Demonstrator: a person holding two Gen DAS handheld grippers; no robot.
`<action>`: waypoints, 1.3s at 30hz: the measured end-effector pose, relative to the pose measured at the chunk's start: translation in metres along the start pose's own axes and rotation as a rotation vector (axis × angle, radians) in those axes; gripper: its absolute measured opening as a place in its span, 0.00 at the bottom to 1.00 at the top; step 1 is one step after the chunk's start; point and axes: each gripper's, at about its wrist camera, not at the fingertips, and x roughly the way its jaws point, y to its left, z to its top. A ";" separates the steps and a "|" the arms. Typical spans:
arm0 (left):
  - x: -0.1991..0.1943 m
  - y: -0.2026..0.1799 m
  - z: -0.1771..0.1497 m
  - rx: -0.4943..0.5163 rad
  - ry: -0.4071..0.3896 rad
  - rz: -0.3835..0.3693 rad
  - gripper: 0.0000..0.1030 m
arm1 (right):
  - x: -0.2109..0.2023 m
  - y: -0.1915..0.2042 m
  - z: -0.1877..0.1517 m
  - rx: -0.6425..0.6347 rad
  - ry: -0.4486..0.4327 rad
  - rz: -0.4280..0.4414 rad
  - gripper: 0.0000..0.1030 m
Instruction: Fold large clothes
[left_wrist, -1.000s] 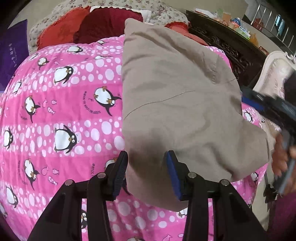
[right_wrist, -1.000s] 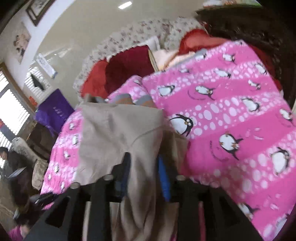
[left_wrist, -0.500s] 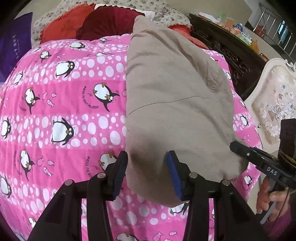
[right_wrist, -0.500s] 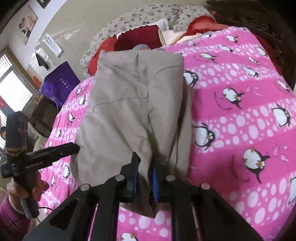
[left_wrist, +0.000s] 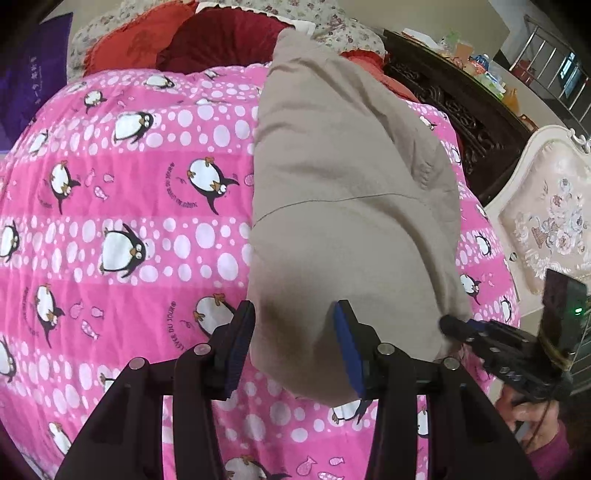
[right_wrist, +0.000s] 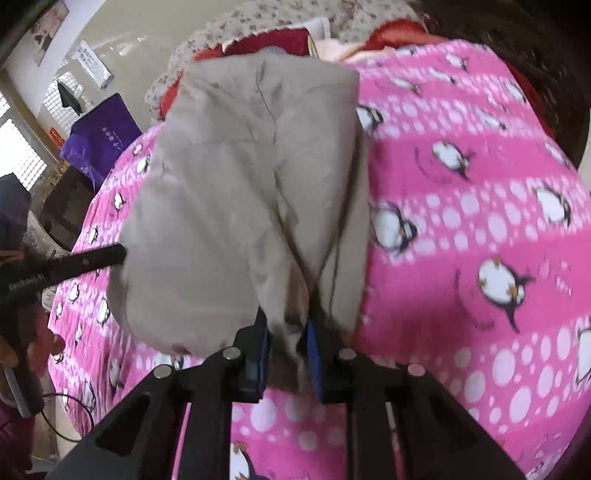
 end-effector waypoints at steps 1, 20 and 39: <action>-0.002 -0.001 0.000 0.004 -0.005 -0.002 0.31 | -0.006 0.000 0.000 -0.002 -0.007 0.013 0.17; 0.025 -0.005 0.015 0.011 0.004 0.009 0.35 | 0.029 0.005 0.154 0.020 -0.217 -0.082 0.05; 0.030 -0.016 0.013 0.012 -0.009 0.055 0.43 | -0.013 0.021 0.089 -0.013 -0.193 -0.074 0.48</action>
